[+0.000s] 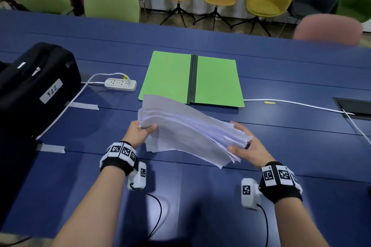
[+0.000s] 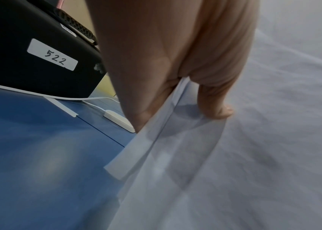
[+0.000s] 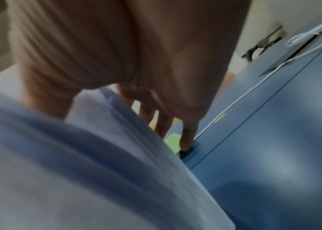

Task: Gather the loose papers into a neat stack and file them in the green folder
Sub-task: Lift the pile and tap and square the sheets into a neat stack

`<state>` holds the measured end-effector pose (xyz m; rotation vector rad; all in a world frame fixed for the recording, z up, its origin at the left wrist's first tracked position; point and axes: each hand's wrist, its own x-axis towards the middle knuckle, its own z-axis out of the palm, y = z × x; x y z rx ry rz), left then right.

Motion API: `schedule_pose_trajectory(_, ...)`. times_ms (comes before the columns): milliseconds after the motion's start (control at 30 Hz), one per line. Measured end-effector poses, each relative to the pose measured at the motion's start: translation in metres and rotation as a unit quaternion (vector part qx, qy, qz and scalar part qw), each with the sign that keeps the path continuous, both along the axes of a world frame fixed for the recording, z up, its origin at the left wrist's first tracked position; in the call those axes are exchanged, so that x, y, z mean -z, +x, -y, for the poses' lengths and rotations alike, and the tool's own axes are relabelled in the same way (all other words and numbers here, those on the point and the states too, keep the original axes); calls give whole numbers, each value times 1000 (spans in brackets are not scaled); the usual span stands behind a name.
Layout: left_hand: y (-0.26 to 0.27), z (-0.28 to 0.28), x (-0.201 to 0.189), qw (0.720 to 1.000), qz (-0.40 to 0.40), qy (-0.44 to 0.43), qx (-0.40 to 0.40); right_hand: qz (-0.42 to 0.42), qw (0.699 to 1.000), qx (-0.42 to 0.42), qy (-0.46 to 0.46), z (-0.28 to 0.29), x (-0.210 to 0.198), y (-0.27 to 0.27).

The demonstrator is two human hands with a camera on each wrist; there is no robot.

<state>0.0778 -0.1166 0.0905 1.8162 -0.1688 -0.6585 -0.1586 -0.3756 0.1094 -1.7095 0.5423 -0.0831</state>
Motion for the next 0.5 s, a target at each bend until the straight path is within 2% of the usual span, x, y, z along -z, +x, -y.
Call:
schedule_pose_trajectory(133,1,-1,0,1000,-7,-1,2,45,991,117,-37,-11,-1,7)
schedule_pose_trajectory(267,-2,0,-2,1000,5,-4,4,58,971,190,-135,-15,-7,18)
schedule_pose_trajectory(400,-4,1,-4,1000,2,-12,-4,62,966,229,-105,-17,-6,26)
schedule_pose_trajectory(500,-5,0,-3,1000,3,-14,-3,66,956,258,-123,-21,-6,29)
